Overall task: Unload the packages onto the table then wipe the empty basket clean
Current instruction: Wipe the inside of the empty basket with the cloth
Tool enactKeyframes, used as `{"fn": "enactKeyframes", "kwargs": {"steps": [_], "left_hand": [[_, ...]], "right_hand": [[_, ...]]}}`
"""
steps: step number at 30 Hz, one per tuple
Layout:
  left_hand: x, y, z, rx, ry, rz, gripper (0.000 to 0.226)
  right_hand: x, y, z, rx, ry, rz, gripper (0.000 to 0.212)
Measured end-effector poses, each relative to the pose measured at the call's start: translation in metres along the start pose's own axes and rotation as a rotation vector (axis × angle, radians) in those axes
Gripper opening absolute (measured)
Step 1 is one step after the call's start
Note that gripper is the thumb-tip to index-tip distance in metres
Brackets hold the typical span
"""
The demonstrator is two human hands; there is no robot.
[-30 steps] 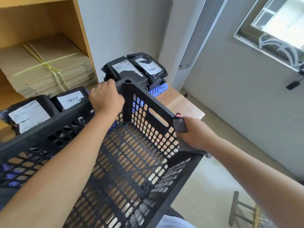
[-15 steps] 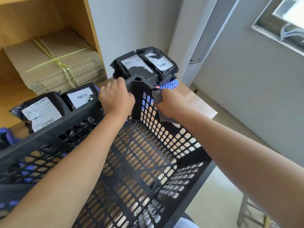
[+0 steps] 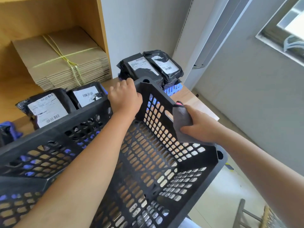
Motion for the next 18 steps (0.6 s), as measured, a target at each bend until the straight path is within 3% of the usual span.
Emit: {"fn": "enactKeyframes", "kwargs": {"steps": [3, 7, 8, 14, 18], "left_hand": [[-0.001, 0.001, -0.001, 0.009, -0.004, 0.013, 0.034], [0.001, 0.001, -0.003, 0.007, 0.011, 0.008, 0.034], [0.002, 0.001, -0.004, 0.014, 0.012, -0.004, 0.033], [0.002, 0.0, -0.004, 0.053, -0.001, -0.079, 0.035], [0.002, -0.001, -0.004, 0.053, 0.003, -0.101, 0.03]], "right_hand": [[-0.005, 0.032, -0.045, -0.118, -0.044, -0.028, 0.062], [-0.007, 0.051, -0.061, -0.183, 0.129, -0.118, 0.022], [-0.008, 0.05, -0.058, -0.186, 0.141, -0.142, 0.021], [-0.007, 0.036, -0.043, -0.177, 0.155, -0.203, 0.034], [-0.004, 0.011, -0.016, -0.131, 0.135, -0.119, 0.039]]}}
Point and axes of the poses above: each hand's wrist, its own z-axis towards the middle knuckle, its own x-axis out of the back of the hand, y = z × x, the point moved 9 cm from there along z, towards the middle knuckle, and after that the axes turned 1 degree about z, right-handed, at the moved point
